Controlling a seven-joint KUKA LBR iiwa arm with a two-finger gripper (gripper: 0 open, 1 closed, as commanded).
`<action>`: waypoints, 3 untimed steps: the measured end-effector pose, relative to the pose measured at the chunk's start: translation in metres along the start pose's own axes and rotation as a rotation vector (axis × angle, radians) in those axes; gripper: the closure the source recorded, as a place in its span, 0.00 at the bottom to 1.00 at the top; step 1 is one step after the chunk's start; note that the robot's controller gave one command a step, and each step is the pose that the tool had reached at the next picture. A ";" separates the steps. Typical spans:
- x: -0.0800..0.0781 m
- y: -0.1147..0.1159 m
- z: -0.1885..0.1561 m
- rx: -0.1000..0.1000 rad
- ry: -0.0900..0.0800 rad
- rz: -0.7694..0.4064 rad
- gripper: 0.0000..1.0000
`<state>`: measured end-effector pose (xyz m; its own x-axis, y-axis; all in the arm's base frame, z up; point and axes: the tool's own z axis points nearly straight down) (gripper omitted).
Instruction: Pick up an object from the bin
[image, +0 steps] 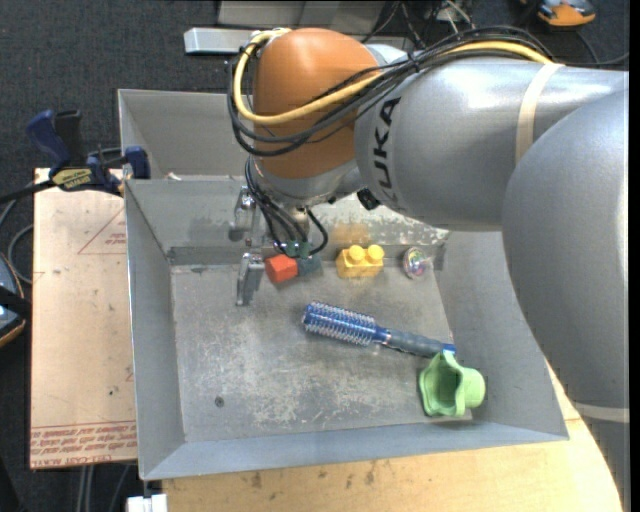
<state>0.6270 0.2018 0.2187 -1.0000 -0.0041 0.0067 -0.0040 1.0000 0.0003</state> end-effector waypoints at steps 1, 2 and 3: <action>0.016 -0.088 0.095 0.004 0.001 -0.092 0.00; 0.040 -0.153 0.138 0.000 -0.008 -0.170 0.00; 0.040 -0.149 0.136 0.000 -0.007 -0.174 1.00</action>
Offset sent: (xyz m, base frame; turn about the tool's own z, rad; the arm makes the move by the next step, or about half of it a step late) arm -0.0148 -0.0831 -0.0897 -0.0986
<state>0.5871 0.0525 0.0829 -0.9842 -0.1770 -0.0009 -0.1770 0.9842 0.0013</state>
